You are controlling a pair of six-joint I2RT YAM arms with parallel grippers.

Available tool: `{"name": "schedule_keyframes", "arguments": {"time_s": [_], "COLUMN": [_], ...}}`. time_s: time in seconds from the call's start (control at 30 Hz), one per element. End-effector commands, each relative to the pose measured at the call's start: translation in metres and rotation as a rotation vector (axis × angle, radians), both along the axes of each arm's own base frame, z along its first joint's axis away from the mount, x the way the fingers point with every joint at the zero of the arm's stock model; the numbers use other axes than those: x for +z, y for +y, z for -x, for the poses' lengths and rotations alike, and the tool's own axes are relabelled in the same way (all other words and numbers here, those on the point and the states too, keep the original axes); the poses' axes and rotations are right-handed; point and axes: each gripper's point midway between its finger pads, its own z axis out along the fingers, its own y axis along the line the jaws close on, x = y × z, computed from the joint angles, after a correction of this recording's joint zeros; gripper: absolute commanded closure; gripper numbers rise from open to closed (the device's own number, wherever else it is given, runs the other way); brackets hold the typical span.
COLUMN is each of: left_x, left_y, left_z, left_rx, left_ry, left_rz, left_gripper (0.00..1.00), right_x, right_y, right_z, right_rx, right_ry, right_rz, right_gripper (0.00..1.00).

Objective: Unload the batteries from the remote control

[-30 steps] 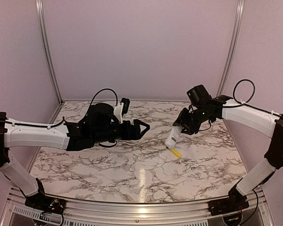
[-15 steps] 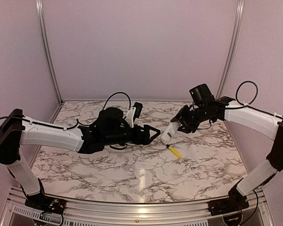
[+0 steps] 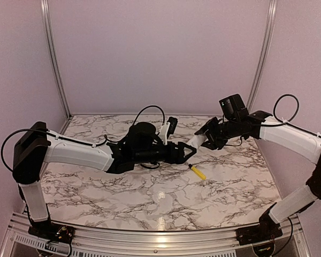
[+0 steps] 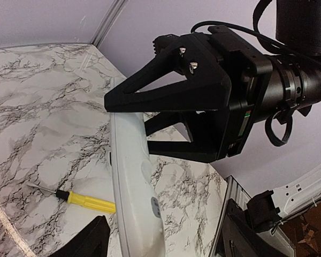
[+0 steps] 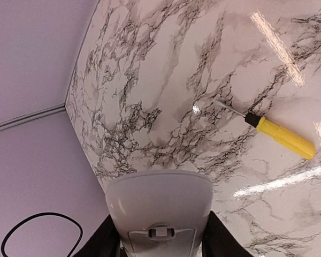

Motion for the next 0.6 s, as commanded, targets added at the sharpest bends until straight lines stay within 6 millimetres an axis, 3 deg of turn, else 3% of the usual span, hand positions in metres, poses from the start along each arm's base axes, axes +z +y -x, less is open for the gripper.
{"name": "schedule_keyframes", "arguments": {"time_s": [0.0, 0.3, 0.57], "left_x": [0.009, 0.010, 0.002], "left_y": [-0.013, -0.016, -0.022], "left_z": [-0.001, -0.007, -0.005], "left_rx": [-0.005, 0.020, 0.007], "left_ry": [-0.007, -0.017, 0.028], "left_rz": [0.037, 0.043, 0.062], "left_gripper": [0.26, 0.40, 0.40], "right_x": [0.012, 0.015, 0.020], "right_y": [-0.004, -0.006, -0.002], "right_z": [-0.002, 0.004, 0.004], "right_rx": [-0.074, -0.096, -0.097], "right_ry": [-0.003, 0.006, 0.002], "right_rz": [-0.062, -0.109, -0.145], "right_gripper": [0.70, 0.70, 0.71]}}
